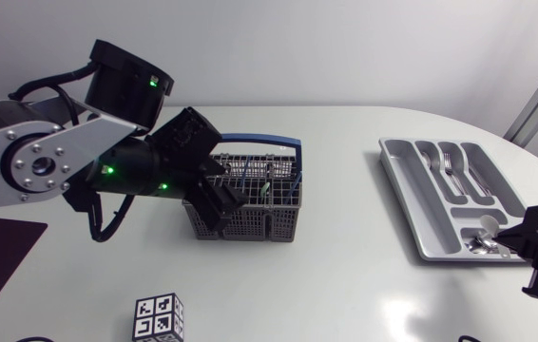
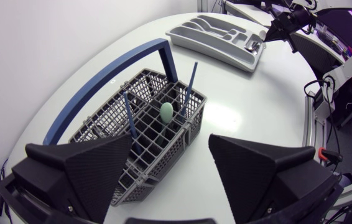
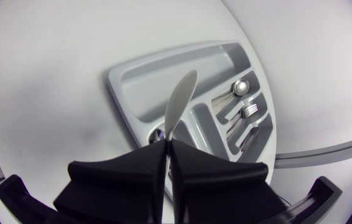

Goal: Transfer all utensils from the basket to the drawer tray.

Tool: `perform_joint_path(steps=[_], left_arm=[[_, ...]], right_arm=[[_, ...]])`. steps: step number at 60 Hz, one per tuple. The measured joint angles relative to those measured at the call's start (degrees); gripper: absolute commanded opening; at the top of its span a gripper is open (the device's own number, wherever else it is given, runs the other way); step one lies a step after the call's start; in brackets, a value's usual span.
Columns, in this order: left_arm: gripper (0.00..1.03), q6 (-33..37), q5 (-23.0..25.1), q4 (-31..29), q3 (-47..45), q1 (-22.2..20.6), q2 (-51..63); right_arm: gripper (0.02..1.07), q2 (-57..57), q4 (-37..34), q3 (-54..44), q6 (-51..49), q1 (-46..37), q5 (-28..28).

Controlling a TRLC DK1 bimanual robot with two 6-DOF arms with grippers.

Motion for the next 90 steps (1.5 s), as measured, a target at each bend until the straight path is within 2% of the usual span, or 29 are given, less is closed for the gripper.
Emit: perform_joint_path(steps=[9, 19, 28, 32, 39, 44, 57, 60, 76, 80, 87, 90], left_arm=[[0.86, -0.02, -0.26, 0.07, -0.15, -0.26, -0.02], [0.86, -0.02, -0.77, 0.11, -0.7, -0.96, -0.07], [0.86, -0.02, -2.01, 0.09, -0.9, -1.88, -0.13], [0.86, -0.02, -2.36, 0.11, -0.9, -2.14, -0.17], [0.86, -0.02, -2.99, 0.09, -0.9, -2.14, -0.17], [0.86, -0.02, -3.17, 0.09, -0.9, -2.14, -0.17], [0.86, -0.02, -3.63, 0.11, -0.9, -2.12, -0.17], [0.86, 0.0, -4.02, 0.28, -0.9, -2.12, -0.17], [0.86, -0.04, -6.19, 3.61, -0.9, -2.12, 0.04], [0.85, -0.22, -6.64, 4.61, -0.9, -2.12, 0.79], [0.84, -0.48, -8.41, 6.8, -0.9, -2.14, 2.3], [0.84, -0.46, -9.57, 9.66, -1.44, -2.14, 2.58]], right_arm=[[0.08, 6.47, 5.64, 2.62, -5.35, -4.02, 0.42], [0.08, 9.64, 12.04, 2.91, -9.25, -4.66, 2.84], [0.1, 12.0, 21.62, 1.11, -12.79, -4.59, 6.21], [0.19, 13.09, 22.84, -0.52, -14.71, -4.59, 7.06], [0.54, 13.49, 24.41, -3.28, -16.83, -4.59, 8.15], [0.67, 13.46, 25.05, -4.52, -17.44, -4.59, 8.37], [0.91, 11.19, 25.33, -4.59, -15.13, -4.63, 8.35], [0.95, 10.51, 23.89, -3.96, -12.85, -4.46, 8.35], [0.97, 4.7, 1.18, 4.9, 4.81, 2.67, 5.64], [0.97, 2.54, -4.17, 6.1, 10.29, 6.29, 4.94], [0.97, -1.29, -9.18, 6.14, 19.41, 13.99, 4.81], [0.97, -3.63, -10.54, 5.99, 23.67, 18.05, 4.61]])
